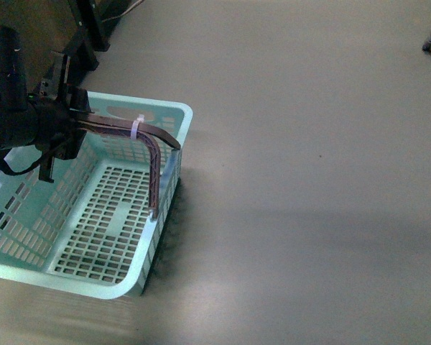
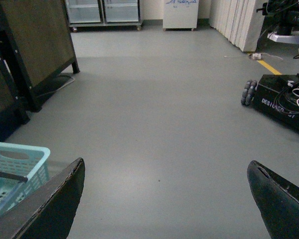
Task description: Pick mango and avocado into basket
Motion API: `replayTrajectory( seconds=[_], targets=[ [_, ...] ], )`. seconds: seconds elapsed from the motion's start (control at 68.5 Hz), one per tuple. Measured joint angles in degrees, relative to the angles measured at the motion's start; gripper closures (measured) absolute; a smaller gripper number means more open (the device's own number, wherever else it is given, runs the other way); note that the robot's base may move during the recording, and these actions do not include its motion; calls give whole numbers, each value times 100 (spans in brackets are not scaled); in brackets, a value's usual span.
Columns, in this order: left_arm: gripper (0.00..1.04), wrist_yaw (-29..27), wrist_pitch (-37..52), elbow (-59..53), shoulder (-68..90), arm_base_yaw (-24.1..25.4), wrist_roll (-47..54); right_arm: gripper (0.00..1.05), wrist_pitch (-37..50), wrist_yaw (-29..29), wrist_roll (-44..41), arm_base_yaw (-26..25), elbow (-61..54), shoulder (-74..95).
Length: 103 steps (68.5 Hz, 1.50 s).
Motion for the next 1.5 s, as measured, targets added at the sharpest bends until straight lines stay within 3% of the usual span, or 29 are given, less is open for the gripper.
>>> replayTrajectory(
  seconds=[0.102,0.467,0.599,0.745,1.008,1.358,1.504],
  targets=[
    [90,55,129,-160,-136,-22,-334,9,0,-2,0,0,0,0],
    [90,22,-120,-2046,-2776,-59,-1141,9,0,-2,0,0,0,0],
    [90,70,-896,-2535,-4238,66,-1475,9,0,-2,0,0,0,0],
    [91,144,-2566,-2765,-6470,258,-1681,9,0,-2,0,0,0,0],
    [91,302,-4315,-2465,-8159,481,-1687,9,0,0,0,0,0,0],
    [91,378,-5591,-1934,-8909,321,-1390,9,0,-2,0,0,0,0],
    [91,369,-5626,-1934,-8931,269,-1298,9,0,-2,0,0,0,0]
  ],
)
